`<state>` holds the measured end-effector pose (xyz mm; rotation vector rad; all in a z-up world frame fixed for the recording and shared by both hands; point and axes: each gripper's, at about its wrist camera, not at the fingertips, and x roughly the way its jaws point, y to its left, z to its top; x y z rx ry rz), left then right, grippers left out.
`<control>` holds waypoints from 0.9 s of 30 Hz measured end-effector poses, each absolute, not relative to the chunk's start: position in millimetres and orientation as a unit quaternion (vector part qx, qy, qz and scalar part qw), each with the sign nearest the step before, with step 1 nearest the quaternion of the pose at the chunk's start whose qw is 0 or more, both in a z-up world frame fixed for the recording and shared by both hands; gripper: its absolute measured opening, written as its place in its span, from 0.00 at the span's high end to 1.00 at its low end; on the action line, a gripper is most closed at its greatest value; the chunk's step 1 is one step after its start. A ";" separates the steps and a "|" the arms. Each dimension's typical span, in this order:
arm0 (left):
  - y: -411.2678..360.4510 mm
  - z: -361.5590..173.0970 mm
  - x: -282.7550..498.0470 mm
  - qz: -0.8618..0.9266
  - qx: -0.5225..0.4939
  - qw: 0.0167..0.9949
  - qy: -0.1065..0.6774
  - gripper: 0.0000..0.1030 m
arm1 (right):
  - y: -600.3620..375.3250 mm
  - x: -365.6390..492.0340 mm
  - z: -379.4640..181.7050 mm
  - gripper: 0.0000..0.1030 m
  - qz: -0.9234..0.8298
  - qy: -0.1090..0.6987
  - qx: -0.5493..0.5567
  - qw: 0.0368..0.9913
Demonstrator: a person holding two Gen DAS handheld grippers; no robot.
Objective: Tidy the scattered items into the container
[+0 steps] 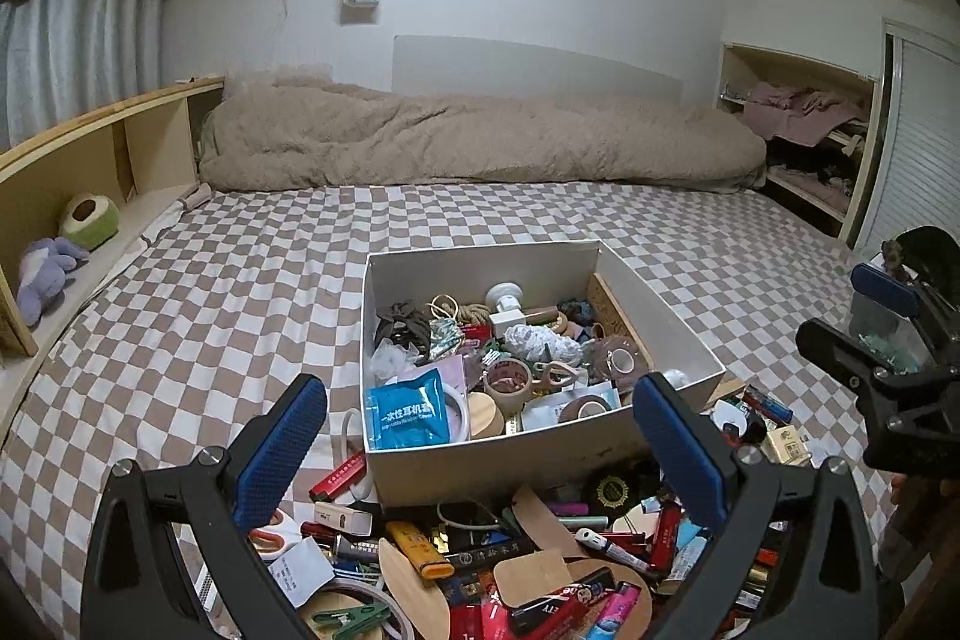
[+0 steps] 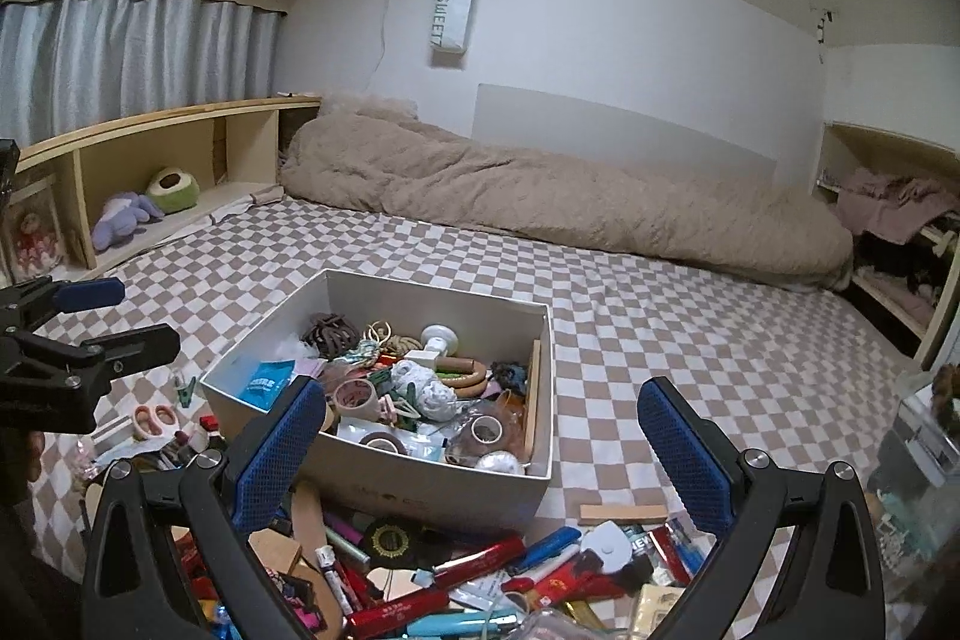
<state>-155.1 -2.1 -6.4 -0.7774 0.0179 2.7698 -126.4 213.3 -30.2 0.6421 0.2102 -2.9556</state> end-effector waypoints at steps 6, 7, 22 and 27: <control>-3.3 -2.0 -147.9 0.958 -0.258 0.124 0.012 0.00 | 214.4 -118.3 -26.8 0.00 -0.974 0.074 0.205 0.057; -3.3 -1.9 -147.4 0.958 -0.258 0.123 0.012 0.00 | 215.0 -117.5 -26.2 0.00 -0.974 0.073 0.204 0.057; 1.9 2.6 -137.6 0.961 -0.244 0.125 0.027 0.00 | 220.5 -116.2 -27.3 0.00 -0.974 0.057 0.211 0.063; 1.8 2.3 -137.6 0.962 -0.244 0.123 0.028 0.00 | 219.8 -116.3 -28.3 0.00 -0.973 0.059 0.214 0.060</control>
